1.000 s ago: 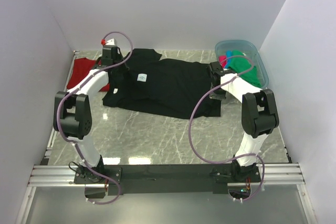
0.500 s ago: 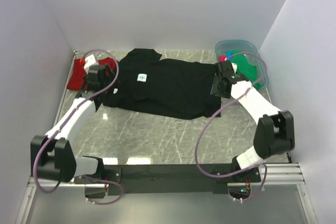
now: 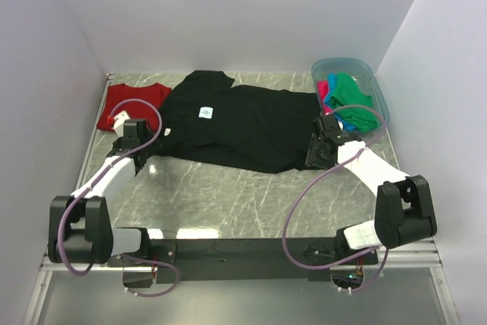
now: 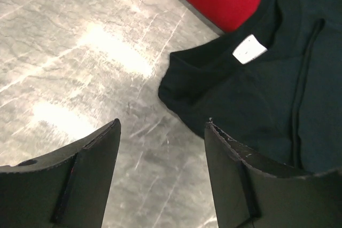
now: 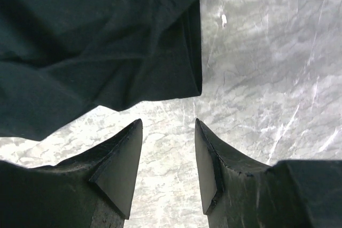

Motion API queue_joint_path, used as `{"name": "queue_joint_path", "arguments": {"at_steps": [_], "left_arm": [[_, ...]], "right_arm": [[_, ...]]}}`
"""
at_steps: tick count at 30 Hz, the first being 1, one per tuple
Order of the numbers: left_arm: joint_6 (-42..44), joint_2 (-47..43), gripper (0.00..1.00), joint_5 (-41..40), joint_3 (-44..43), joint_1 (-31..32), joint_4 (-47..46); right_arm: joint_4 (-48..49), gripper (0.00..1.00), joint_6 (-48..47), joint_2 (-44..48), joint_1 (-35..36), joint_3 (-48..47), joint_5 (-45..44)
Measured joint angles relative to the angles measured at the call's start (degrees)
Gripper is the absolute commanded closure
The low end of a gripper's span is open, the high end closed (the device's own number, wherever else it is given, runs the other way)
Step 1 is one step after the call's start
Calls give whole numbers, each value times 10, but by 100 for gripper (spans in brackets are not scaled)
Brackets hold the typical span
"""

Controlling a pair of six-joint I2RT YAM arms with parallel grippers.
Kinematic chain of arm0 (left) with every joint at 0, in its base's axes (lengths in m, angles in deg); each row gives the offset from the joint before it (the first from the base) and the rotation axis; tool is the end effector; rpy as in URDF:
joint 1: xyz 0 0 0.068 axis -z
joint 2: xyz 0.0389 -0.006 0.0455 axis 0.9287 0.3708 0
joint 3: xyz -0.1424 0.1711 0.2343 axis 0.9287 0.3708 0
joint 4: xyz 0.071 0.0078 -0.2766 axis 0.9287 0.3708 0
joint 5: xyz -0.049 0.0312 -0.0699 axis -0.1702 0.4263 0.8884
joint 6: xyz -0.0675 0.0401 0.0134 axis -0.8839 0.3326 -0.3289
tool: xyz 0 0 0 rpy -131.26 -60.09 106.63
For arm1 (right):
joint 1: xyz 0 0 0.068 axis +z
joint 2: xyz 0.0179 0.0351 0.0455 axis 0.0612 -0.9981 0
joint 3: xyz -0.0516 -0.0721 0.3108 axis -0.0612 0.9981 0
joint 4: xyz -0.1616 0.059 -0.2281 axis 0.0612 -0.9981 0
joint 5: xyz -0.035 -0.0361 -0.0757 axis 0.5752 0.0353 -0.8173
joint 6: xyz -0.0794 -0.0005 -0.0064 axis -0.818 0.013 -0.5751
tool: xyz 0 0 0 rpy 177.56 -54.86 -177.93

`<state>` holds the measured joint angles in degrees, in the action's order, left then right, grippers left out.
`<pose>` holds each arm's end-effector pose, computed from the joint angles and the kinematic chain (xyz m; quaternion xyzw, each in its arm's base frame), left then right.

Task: Fold and stack the t-shirts
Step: Fold the tshirt

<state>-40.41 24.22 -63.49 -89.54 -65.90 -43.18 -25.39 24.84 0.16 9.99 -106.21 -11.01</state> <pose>0.2825 0.0111 0.2192 -0.3316 0.8479 0.0165 0.4133 0.2832 0.0590 0.2097 0.1176 0.9650 0.0166 0.2339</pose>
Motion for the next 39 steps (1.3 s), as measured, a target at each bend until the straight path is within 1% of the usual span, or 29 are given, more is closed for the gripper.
{"name": "queue_joint_path", "arguments": {"at_steps": [2, 9, 19, 25, 26, 27, 29, 30, 31, 32, 35, 36, 37, 38, 39], "left_arm": [[2, 20, 31, 14, 0, -12, -15], [5, 59, 33, 52, 0, -18, -44], [8, 68, 33, 99, 0, -44, -74], [8, 96, 36, 124, 0, -50, -84], [8, 99, 38, 128, 0, -50, -85], [8, 100, 43, 131, 1, -50, -87], [8, 100, 50, 135, 2, -50, -95], [8, 102, 58, 137, 2, -50, -99], [7, 103, 62, 139, 2, -50, -103], [8, 106, 70, 141, 2, -51, -106], [11, 115, 80, 144, 2, -52, -108], [12, 118, 89, 144, 2, -52, -108], [10, 119, 93, 145, 2, -53, -108], [12, 120, 100, 146, 2, -54, -108], [12, 121, 99, 147, 2, -55, -108]], "right_arm": [[2, 49, 2, 0, 0, 6, -1], [16, 49, 9, -13, -1, 17, -11], [43, 49, 13, -68, -26, 16, -10], [53, 49, 13, -76, -30, 16, -6], [54, 49, 13, -79, -31, 15, -6], [55, 49, 14, -81, -32, 15, -6], [56, 49, 15, -86, -34, 13, -5], [57, 49, 15, -88, -34, 12, -5], [57, 49, 15, -89, -35, 11, -5], [58, 50, 15, -90, -35, 10, -4], [60, 50, 16, -95, -37, 5, -4], [62, 50, 16, -96, -38, 3, -4], [64, 50, 17, -97, -38, 2, -4], [65, 50, 17, -98, -38, 2, -4], [67, 50, 17, -99, -38, 1, -4]]}}
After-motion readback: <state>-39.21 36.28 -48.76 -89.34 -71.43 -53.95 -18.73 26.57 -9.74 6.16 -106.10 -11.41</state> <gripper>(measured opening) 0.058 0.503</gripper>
